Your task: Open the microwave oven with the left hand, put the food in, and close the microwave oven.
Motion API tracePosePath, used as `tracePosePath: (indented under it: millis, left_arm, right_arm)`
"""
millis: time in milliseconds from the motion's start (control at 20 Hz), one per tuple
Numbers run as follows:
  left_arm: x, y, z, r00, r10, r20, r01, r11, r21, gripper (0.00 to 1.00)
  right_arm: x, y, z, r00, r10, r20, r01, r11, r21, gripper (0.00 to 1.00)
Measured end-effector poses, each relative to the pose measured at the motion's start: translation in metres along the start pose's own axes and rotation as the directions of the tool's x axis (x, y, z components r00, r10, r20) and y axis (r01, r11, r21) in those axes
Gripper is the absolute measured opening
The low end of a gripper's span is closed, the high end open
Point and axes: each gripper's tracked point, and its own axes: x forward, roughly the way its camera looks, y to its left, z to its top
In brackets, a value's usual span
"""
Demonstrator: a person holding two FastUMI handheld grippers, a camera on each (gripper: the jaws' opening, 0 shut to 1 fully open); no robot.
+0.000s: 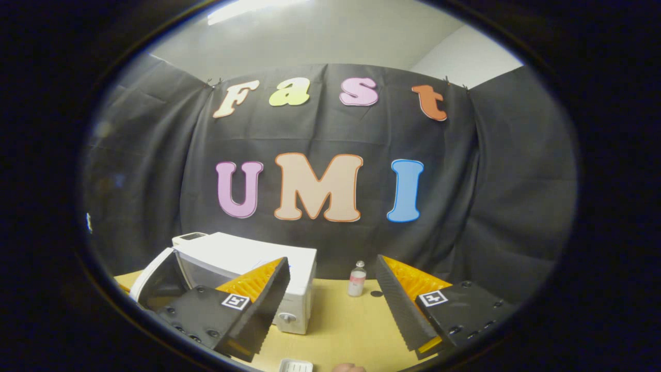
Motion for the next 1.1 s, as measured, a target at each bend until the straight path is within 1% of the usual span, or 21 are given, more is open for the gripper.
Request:
tracePosePath:
  millis: [50, 100, 150, 400, 500, 650, 800, 1000, 1050, 1100]
  left_arm:
    - [0.005, -0.008, 0.001, 1.0, -0.013, -0.004, 0.013, 1.0, 0.013, 0.01]
    - [0.009, -0.017, 0.005, 1.0, -0.028, 0.0, 0.028, 0.999, 0.027, 0.03]
    - [0.012, -0.026, 0.008, 0.999, -0.04, 0.004, 0.04, 0.998, 0.042, 0.01]
    - [0.029, -0.066, 0.023, 0.995, -0.098, 0.013, 0.097, 0.991, 0.094, 0.0]
    - [0.036, -0.08, 0.032, 0.993, -0.118, 0.022, 0.115, 0.988, 0.102, 0.02]
    - [0.046, -0.096, 0.039, 0.991, -0.132, 0.023, 0.129, 0.984, 0.124, 0.01]
    - [0.054, -0.112, 0.045, 0.988, -0.153, 0.021, 0.148, 0.977, 0.154, 0.0]
    - [0.069, -0.127, 0.058, 0.986, -0.163, 0.03, 0.154, 0.968, 0.196, 0.01]
    - [0.073, -0.131, 0.06, 0.986, -0.165, 0.03, 0.155, 0.967, 0.202, 0.0]
    - [0.079, -0.136, 0.063, 0.985, -0.172, 0.027, 0.163, 0.966, 0.203, 0.01]
  right_arm:
    - [0.0, -0.002, -0.001, 1.0, 0.005, -0.005, -0.005, 1.0, 0.003, 1.0]
    - [-0.002, -0.006, -0.002, 1.0, 0.005, -0.004, -0.005, 1.0, 0.001, 0.97]
    - [-0.004, -0.011, 0.0, 1.0, 0.001, 0.001, -0.001, 1.0, -0.005, 0.96]
    - [-0.011, -0.031, -0.001, 1.0, -0.001, 0.003, 0.001, 1.0, -0.022, 0.96]
    - [-0.016, -0.038, 0.001, 1.0, 0.0, 0.006, 0.001, 1.0, -0.026, 0.96]
    - [-0.022, -0.05, 0.004, 1.0, -0.007, 0.013, 0.007, 0.999, -0.033, 0.96]
    - [-0.029, -0.055, 0.006, 1.0, -0.003, 0.013, 0.003, 1.0, -0.003, 0.97]
    - [-0.037, -0.064, 0.009, 1.0, -0.002, 0.028, 0.002, 1.0, 0.017, 0.96]
    - [-0.039, -0.067, 0.009, 1.0, -0.002, 0.03, 0.002, 1.0, 0.018, 0.96]
    - [-0.041, -0.069, 0.008, 1.0, -0.001, 0.03, 0.001, 1.0, 0.015, 0.96]
